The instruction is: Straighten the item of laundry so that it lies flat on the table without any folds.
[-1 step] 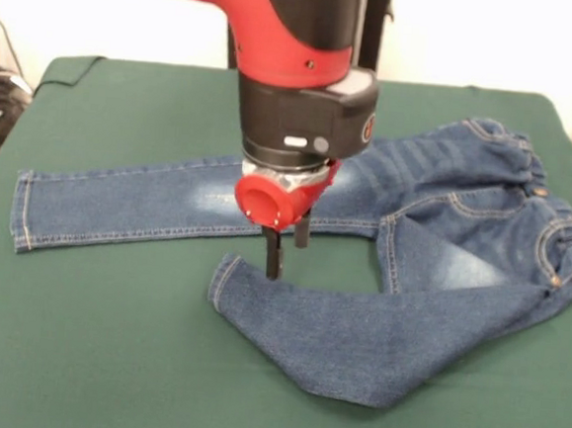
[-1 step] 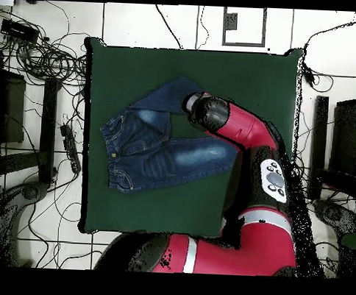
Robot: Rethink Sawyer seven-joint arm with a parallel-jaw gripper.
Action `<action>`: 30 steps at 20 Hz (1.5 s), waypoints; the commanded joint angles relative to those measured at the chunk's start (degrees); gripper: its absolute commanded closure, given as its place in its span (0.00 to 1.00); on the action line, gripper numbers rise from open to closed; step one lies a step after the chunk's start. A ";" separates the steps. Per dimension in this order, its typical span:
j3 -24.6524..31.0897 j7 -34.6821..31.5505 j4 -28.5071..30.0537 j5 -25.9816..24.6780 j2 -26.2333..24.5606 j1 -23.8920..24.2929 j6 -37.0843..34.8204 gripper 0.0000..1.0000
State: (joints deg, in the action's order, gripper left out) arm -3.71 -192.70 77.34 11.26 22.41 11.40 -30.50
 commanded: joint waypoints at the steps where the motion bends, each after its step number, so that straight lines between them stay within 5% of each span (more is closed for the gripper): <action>1: 1.79 -5.72 5.20 3.08 -1.21 -2.91 -4.24 0.00; 11: -0.11 -9.13 -0.85 4.53 -6.33 -5.37 -1.13 0.00; 30: -5.26 -14.42 -12.13 12.70 -11.93 -11.52 -7.27 0.00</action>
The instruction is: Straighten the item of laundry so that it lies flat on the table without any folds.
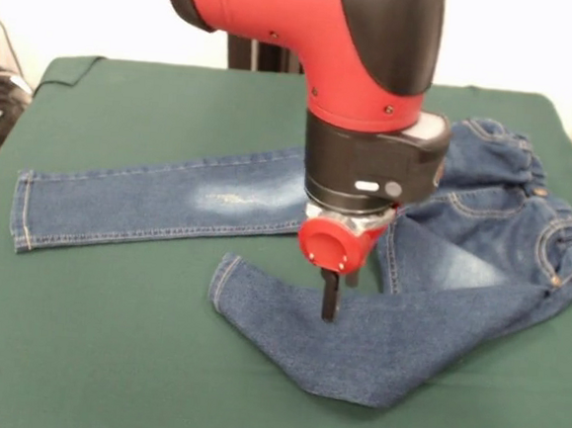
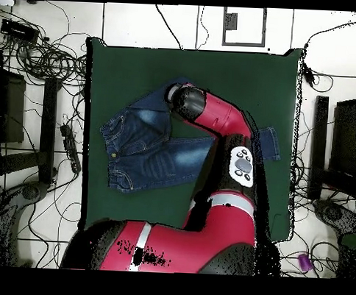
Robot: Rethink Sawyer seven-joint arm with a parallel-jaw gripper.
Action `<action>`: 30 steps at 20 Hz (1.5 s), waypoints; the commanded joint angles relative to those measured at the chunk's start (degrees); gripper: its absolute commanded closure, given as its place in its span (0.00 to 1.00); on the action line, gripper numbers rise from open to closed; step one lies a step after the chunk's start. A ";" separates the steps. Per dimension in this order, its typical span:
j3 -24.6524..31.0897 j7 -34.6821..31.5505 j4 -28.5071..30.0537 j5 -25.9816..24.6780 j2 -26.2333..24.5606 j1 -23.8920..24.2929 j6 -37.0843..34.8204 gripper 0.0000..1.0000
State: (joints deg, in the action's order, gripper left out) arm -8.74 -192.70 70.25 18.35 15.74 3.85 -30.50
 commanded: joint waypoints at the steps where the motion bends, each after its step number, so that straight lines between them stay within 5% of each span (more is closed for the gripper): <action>1: -0.55 -14.60 -5.49 6.05 -5.48 -4.25 -7.54 0.00; 9: -2.19 -15.40 -7.26 9.60 -6.51 -6.32 -9.51 0.00; 16: -5.67 -19.92 -5.62 11.35 -5.12 -9.93 -19.38 0.00; 30: -5.61 -17.56 -1.93 15.82 -8.14 -11.82 -11.43 0.00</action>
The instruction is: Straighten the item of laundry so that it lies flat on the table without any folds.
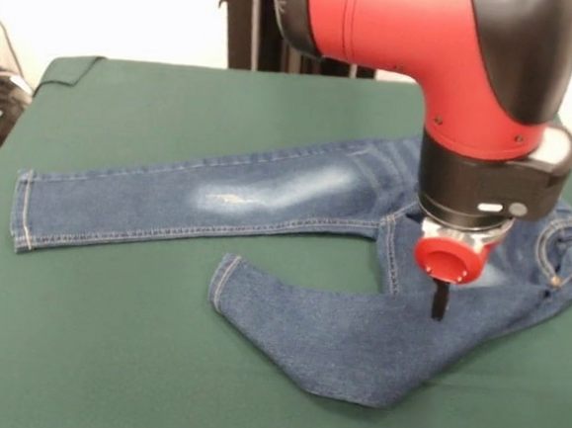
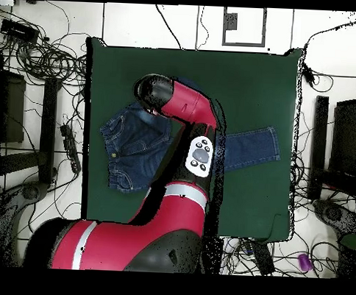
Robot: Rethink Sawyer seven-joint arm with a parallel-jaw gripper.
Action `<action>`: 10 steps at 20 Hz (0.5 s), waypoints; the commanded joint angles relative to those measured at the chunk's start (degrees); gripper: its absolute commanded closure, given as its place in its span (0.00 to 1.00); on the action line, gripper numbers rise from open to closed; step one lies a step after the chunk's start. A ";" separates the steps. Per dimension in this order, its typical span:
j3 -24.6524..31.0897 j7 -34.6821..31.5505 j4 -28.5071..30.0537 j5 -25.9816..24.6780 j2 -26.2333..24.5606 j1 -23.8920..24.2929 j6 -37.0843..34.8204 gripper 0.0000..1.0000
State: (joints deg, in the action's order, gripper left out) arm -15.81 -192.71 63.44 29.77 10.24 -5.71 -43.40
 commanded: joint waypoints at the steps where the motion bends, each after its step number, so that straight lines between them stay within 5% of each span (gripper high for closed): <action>1: 1.50 -17.38 4.83 4.58 -3.20 -2.36 2.18 0.00; 10: 4.43 -12.63 6.78 5.71 -5.45 -2.24 3.23 0.00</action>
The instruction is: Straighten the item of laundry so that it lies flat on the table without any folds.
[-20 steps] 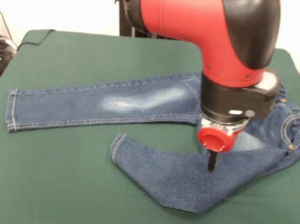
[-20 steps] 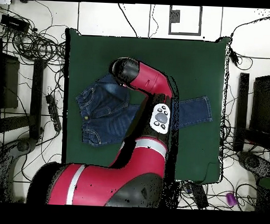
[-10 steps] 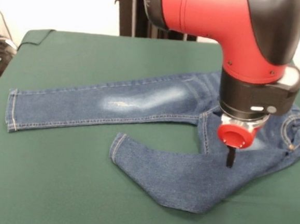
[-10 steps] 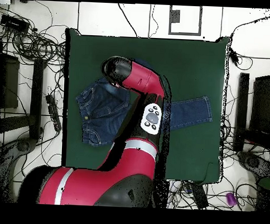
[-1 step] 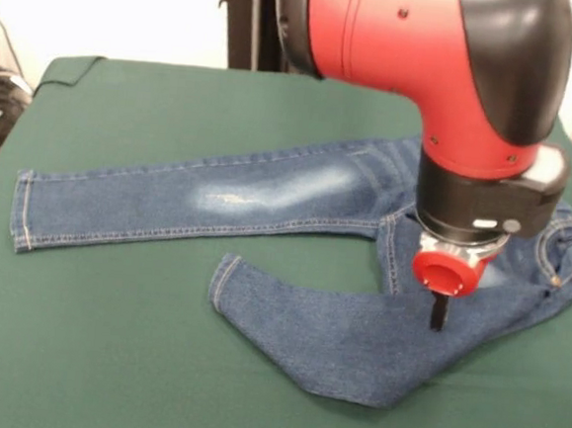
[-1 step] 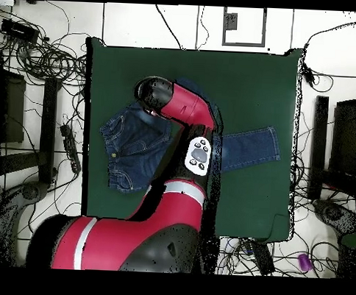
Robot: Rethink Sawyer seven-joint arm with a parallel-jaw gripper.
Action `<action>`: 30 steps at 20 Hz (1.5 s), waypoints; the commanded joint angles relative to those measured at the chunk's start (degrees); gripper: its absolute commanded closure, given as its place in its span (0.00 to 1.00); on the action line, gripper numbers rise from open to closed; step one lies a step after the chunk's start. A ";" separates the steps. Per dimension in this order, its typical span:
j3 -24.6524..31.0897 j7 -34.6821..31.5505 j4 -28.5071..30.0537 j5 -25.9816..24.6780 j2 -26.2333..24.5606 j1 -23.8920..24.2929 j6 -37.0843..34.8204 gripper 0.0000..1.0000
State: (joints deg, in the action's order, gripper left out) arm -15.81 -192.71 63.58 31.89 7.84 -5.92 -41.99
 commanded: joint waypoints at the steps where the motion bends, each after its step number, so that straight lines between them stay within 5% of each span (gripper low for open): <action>1: 4.50 -12.49 7.00 3.72 -2.98 -2.05 1.62 0.00; 8: 3.81 -9.70 7.46 3.06 -3.42 -2.37 1.93 0.00; 9: 3.52 -9.96 7.18 2.94 -3.52 -2.46 1.44 1.00; 17: 0.39 -12.13 5.65 1.92 -3.88 -2.92 -1.27 1.00; 23: -8.03 -9.84 1.53 -3.52 -4.75 -2.18 -6.68 1.00; 30: -13.90 1.94 1.85 -12.10 -2.76 2.98 -4.11 1.00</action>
State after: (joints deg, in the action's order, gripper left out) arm -24.03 -192.71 62.74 27.33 5.35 -6.19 -42.84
